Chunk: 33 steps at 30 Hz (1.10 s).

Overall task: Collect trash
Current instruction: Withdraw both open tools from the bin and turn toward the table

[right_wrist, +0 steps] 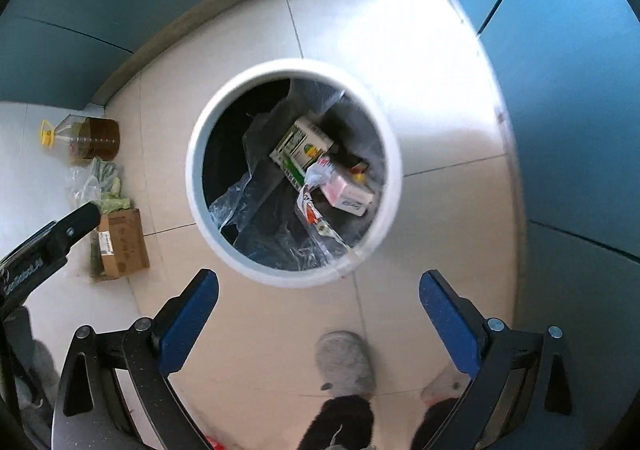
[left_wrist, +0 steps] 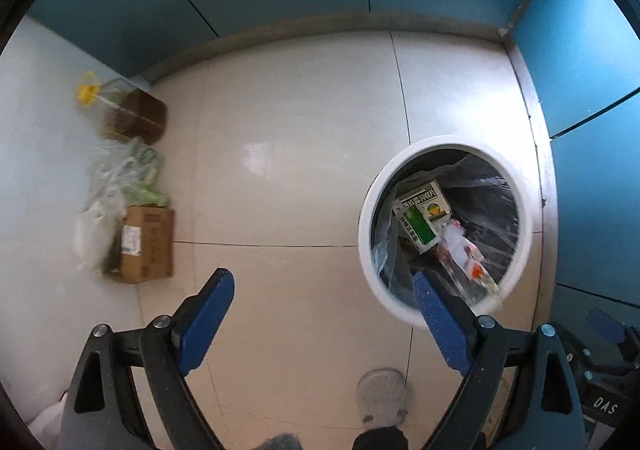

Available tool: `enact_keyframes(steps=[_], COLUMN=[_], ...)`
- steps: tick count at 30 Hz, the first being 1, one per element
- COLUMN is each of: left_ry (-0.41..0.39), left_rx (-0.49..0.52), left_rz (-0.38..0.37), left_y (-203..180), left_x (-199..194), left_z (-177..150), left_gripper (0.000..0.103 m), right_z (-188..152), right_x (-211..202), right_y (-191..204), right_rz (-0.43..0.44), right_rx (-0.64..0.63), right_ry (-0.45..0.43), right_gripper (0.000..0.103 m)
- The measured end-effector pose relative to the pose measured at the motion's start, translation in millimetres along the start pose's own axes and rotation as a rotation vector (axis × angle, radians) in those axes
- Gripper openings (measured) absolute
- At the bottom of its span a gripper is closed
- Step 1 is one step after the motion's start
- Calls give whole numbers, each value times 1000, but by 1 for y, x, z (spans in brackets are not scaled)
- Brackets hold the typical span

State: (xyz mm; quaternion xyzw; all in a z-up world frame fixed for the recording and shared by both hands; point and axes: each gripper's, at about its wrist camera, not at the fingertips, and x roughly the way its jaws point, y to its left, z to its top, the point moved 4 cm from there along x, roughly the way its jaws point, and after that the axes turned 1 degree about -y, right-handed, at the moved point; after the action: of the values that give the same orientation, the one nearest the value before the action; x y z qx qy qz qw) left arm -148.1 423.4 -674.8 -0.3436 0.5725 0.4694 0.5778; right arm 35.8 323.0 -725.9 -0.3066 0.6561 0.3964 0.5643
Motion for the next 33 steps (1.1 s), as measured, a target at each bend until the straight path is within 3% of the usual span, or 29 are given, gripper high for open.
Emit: enact_keyframes(steps=[5, 16, 23, 28, 33], left_ry=[-41, -123, -177, -206, -283], left_rx=[-2, -16, -10, -8, -3], left_rz=[15, -23, -70, -68, -62], left_y=[2, 14, 4, -6, -25], left_x=[-80, -262, -363, -414, -465], left_z=[-21, -72, -104, -120, -126], left_gripper=[91, 91, 91, 91, 91], right_z=[-28, -100, -142, -170, -187], right_x=[-87, -312, -421, -484, -534], right_y=[5, 26, 29, 22, -26], right_rz=[-60, -39, -27, 37, 134], right_rx=[-34, -105, -134, -126, 0], right_ry=[-70, -225, -299, -337, -385], right_gripper=[102, 102, 102, 102, 102])
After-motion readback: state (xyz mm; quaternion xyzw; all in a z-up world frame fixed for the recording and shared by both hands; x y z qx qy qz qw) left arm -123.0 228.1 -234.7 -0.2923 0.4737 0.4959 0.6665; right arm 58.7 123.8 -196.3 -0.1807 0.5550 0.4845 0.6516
